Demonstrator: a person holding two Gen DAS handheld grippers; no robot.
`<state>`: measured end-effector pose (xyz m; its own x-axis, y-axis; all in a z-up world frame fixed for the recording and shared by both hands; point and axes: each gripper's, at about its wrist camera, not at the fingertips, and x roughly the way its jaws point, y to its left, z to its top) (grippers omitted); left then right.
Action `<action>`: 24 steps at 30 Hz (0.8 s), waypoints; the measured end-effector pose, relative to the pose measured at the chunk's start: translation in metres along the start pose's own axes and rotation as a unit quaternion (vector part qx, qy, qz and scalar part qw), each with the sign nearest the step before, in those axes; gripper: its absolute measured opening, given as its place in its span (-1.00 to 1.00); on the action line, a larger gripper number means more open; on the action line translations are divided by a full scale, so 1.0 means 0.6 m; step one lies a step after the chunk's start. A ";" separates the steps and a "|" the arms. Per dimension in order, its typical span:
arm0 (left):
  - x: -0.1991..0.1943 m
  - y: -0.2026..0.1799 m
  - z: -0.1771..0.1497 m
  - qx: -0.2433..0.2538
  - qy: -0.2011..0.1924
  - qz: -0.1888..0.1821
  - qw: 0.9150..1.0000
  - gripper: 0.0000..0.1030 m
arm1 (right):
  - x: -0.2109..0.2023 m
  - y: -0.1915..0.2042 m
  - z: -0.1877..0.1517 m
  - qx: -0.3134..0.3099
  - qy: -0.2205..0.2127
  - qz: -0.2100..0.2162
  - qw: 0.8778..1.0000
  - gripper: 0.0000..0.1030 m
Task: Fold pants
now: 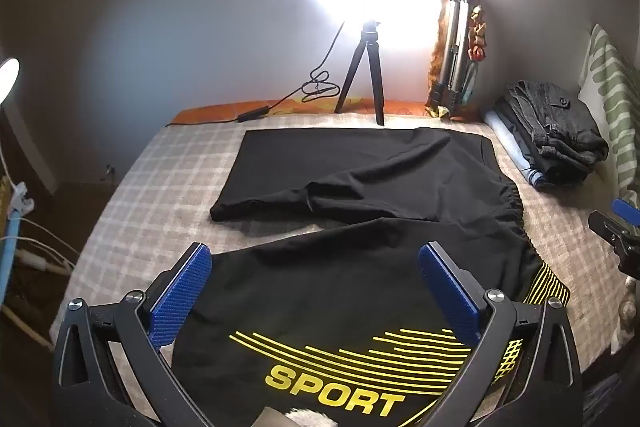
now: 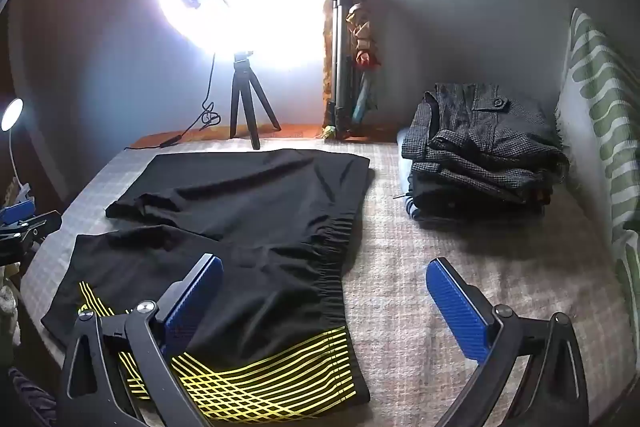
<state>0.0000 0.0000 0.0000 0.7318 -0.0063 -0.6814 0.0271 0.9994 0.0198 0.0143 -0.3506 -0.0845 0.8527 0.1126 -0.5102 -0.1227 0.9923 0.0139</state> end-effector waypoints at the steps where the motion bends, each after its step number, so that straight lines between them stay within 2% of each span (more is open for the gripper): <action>1: 0.000 0.000 0.000 -0.001 0.001 0.000 1.000 0.99 | 0.000 -0.001 0.000 0.001 0.000 0.000 1.000 1.00; 6: 0.009 -0.016 -0.001 0.002 0.007 0.017 1.000 0.99 | -0.002 -0.007 0.001 -0.005 0.004 -0.004 1.000 1.00; 10: 0.004 0.005 -0.002 -0.014 0.000 0.005 1.000 0.99 | 0.007 -0.011 0.005 -0.007 0.008 -0.004 1.000 1.00; 24: -0.004 0.015 0.003 -0.011 -0.009 0.008 1.000 0.99 | 0.005 -0.007 -0.003 -0.006 0.007 -0.005 1.000 1.00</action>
<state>0.0001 0.0088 0.0031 0.7446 0.0088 -0.6674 0.0003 0.9999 0.0135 0.0163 -0.3544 -0.0878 0.8469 0.1014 -0.5219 -0.1201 0.9928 -0.0021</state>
